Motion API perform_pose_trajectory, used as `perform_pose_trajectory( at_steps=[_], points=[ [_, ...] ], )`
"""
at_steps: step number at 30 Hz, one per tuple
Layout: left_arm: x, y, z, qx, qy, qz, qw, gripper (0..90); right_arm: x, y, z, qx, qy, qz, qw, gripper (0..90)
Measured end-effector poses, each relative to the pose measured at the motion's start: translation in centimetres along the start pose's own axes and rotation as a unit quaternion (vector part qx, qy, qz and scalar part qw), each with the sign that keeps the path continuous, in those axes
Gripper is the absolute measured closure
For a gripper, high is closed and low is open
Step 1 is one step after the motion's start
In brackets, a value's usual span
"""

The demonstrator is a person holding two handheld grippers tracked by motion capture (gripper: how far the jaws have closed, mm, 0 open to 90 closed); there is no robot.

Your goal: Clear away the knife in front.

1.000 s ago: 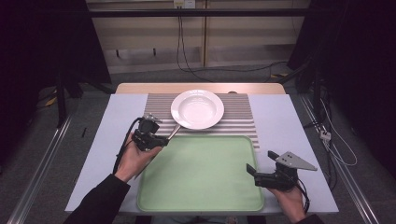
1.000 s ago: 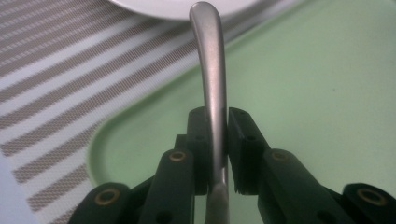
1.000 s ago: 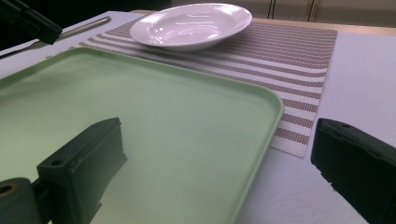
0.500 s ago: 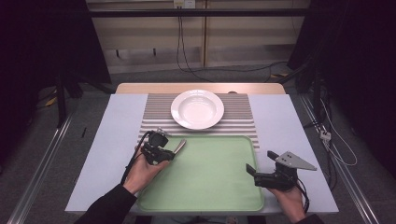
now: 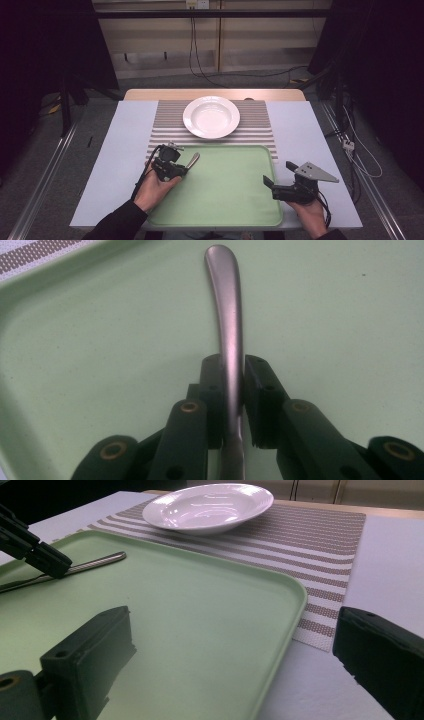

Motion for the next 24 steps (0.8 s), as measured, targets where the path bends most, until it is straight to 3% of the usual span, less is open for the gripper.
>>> perform_pose_trajectory(
  at_steps=[6,9,11,13,15,18,20,24],
  points=[
    [0.3,-0.2,0.4,-0.003,0.004,0.001,1.0,79.2,0.0,0.1,0.0,0.004,0.001,-0.001,1.0,2.7],
    [0.4,-0.2,0.5,-0.01,0.005,0.011,0.9999,76.3,0.1,0.1,0.1,0.005,0.003,-0.002,1.0,2.7],
    [0.6,0.0,0.4,-0.026,-0.007,0.012,0.9996,74.4,0.1,0.2,0.1,0.006,0.004,-0.002,1.0,2.7],
    [0.9,0.1,0.2,-0.025,-0.021,0.018,0.9993,66.9,0.1,0.2,0.1,0.006,0.003,-0.004,1.0,2.7],
    [1.2,0.3,0.0,-0.033,-0.036,0.011,0.9987,62.1,0.0,0.1,0.1,0.002,0.004,-0.003,1.0,2.7],
    [1.3,0.3,-0.4,-0.04,-0.056,0.0,0.9976,40.8,-0.1,0.0,0.1,-0.002,0.002,-0.003,1.0,2.7],
    [1.1,0.2,-0.5,-0.035,-0.055,-0.003,0.9979,31.4,-0.1,0.0,0.1,0.0,0.003,-0.004,1.0,2.7],
    [1.1,-0.5,-0.9,-0.057,-0.065,0.0,0.9962,21.5,-0.1,0.0,0.1,-0.003,0.003,-0.005,1.0,2.8]
  ],
)
Point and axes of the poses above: each handheld gripper's, and its own axes: x roughly backward along the jaws, z roughly out of its underside, y roughly to its left, the point moved 5 cm from there along -x, roughly forward along the jaws, and after that the axes turned 2 degrees about -x, right-handed, at the moved point
